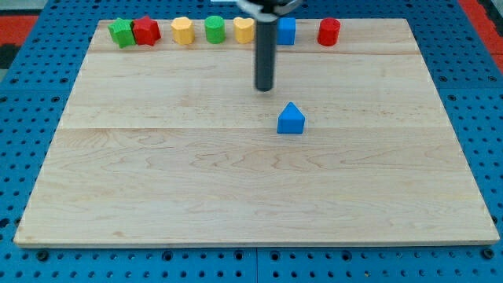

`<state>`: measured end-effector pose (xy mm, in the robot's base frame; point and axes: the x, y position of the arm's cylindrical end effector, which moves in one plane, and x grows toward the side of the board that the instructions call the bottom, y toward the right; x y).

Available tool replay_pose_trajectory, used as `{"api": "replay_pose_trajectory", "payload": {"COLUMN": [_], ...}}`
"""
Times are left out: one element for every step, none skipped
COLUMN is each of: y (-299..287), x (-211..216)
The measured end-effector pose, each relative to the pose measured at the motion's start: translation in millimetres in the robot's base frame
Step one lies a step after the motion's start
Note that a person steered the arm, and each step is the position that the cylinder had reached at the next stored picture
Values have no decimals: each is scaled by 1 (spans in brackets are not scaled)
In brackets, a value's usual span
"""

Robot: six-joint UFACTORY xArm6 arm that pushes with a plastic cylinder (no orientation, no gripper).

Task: Place the blue triangle right to the red circle

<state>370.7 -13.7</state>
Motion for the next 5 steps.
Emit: {"api": "replay_pose_trajectory", "payload": {"y": [12,47,73,107,131], "x": [40,66,72,83,112]}}
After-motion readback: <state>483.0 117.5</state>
